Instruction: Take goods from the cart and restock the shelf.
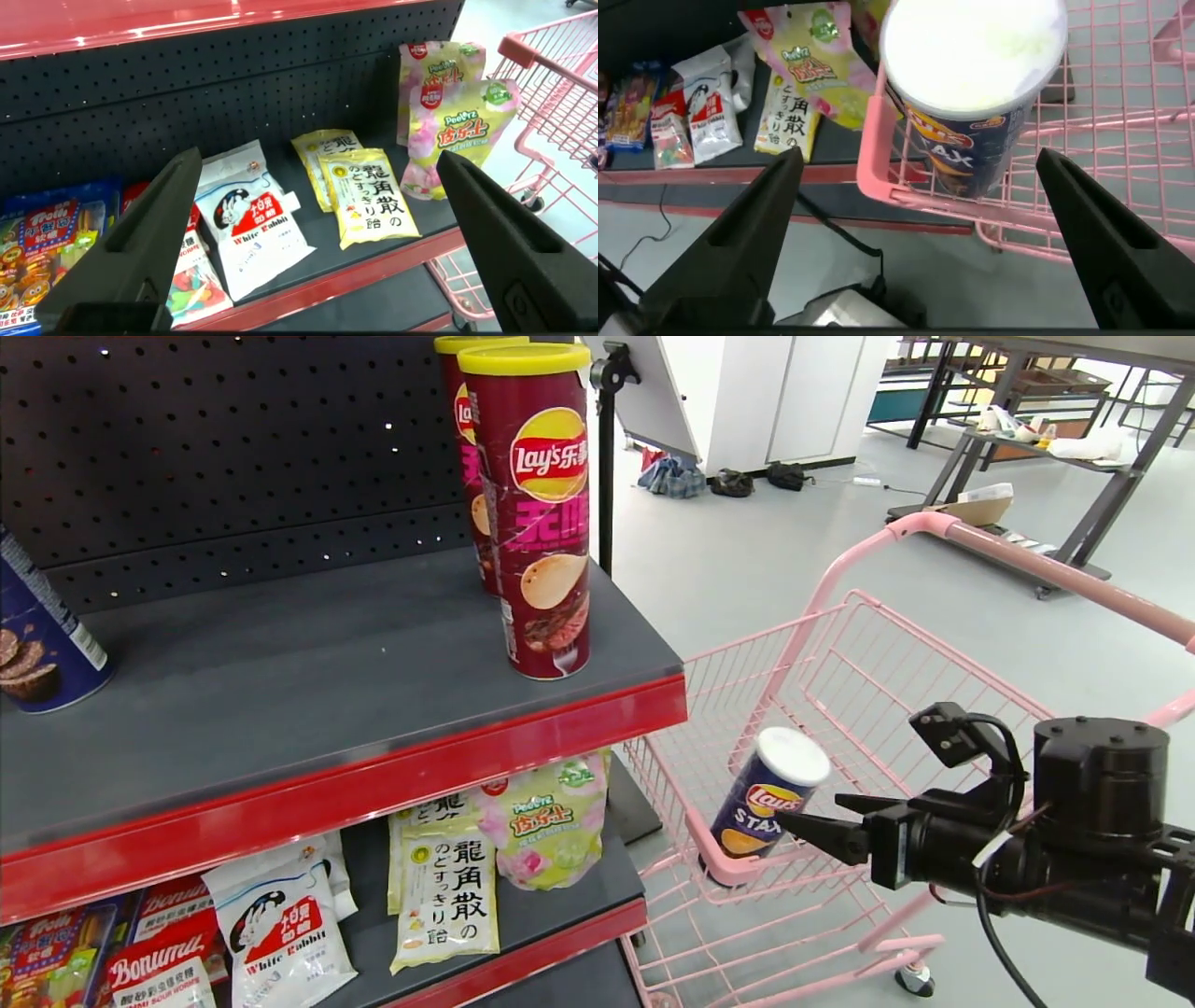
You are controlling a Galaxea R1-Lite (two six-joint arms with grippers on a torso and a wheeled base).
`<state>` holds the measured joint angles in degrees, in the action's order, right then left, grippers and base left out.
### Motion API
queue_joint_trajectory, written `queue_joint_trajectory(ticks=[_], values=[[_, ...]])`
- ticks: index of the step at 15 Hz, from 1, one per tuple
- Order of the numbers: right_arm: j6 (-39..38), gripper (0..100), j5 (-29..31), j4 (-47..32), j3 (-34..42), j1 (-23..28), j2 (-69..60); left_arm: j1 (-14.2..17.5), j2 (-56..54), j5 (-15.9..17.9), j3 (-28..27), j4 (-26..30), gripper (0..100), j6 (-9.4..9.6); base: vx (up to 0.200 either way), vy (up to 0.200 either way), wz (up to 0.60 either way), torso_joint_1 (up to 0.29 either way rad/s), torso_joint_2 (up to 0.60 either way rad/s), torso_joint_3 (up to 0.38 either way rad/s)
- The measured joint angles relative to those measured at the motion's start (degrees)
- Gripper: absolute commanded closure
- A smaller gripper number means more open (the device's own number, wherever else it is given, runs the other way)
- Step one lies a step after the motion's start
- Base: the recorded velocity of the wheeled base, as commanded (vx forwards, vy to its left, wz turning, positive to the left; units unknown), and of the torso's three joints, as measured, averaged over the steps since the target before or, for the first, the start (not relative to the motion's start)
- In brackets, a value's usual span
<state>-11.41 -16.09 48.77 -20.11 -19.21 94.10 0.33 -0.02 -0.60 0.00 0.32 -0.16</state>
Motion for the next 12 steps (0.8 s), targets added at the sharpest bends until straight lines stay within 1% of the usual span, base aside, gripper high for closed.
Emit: queue_joint_trajectory(ticks=[5,11,12], values=[[0.1,0,0.1,1.3,-3.3,0.1,6.2,0.0,0.0,0.0,0.0,0.0,0,0.00,0.000,0.000,0.00,0.000,0.00,0.000],[0.2,0,1.5,12.4,-4.5,0.4,14.9,0.0,0.0,0.0,0.0,0.0,0,0.00,0.000,0.000,0.00,0.000,0.00,0.000],[0.2,0,1.5,12.9,-4.6,0.4,16.0,0.0,0.0,0.0,0.0,0.0,0,0.00,0.000,0.000,0.00,0.000,0.00,0.000]])
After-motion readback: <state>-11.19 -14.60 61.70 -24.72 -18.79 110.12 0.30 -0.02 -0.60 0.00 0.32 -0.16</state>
